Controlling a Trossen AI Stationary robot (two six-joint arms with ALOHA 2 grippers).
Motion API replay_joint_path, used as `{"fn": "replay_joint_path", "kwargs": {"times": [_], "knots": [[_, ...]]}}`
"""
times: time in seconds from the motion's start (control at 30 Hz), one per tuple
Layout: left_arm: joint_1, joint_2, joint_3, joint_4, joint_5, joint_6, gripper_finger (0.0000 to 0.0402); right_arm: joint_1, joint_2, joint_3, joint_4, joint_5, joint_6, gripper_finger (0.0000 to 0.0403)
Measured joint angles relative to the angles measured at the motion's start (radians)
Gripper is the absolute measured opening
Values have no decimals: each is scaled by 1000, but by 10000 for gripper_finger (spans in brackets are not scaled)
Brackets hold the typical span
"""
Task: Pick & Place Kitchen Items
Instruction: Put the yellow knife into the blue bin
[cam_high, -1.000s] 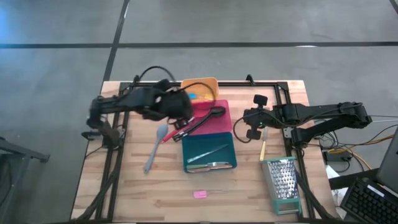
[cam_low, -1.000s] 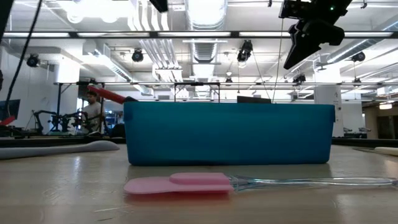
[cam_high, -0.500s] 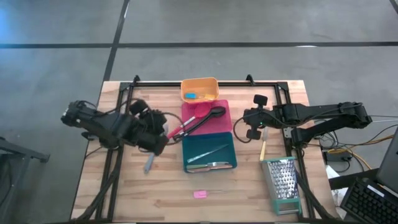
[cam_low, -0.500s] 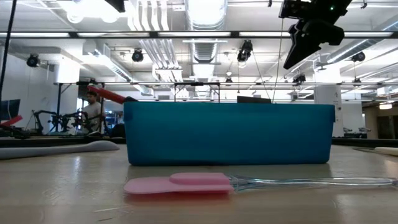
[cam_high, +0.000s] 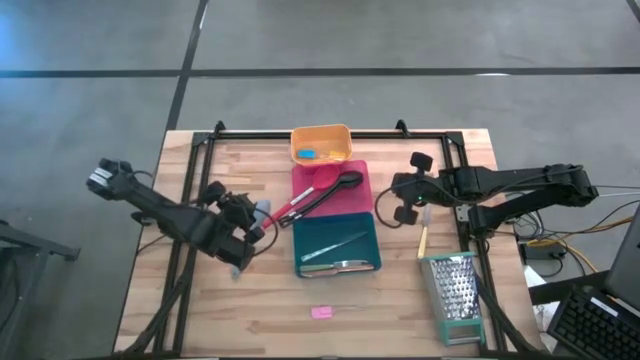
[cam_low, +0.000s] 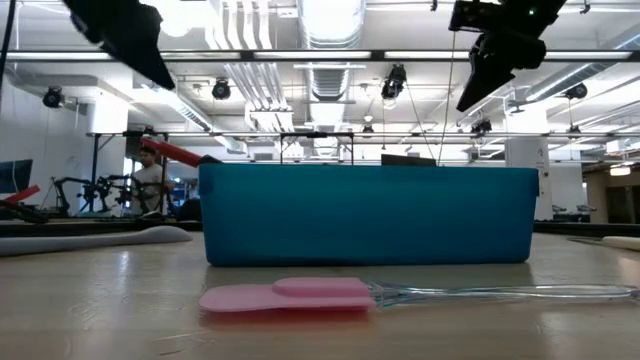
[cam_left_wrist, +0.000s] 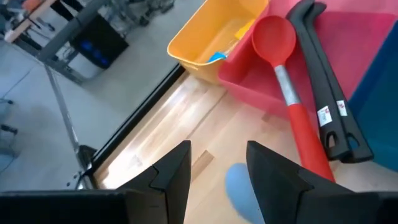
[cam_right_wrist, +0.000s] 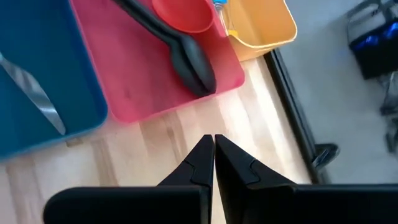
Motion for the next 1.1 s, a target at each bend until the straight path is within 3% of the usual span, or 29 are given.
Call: {"fn": "replay_joint_path", "kwargs": {"times": [0.13,0.23,0.37,0.53,0.83,1.1], "knots": [[-16,-18,-122,143,-55,-3,158,-55,5,26,-60,-22,152,9],[-16,-26,-203,233,-73,-3,158,-143,19,45,-160,-125,231,19],[-16,-37,-305,365,-65,-3,158,-268,40,54,-298,-303,305,52],[-16,-42,-416,477,-45,-6,159,-353,60,54,-393,-400,417,111],[-16,-45,-475,496,-21,-63,158,-350,97,13,-451,-606,642,199],[-16,-45,-463,497,-19,-39,159,-242,158,-91,-448,-706,770,205]]}}
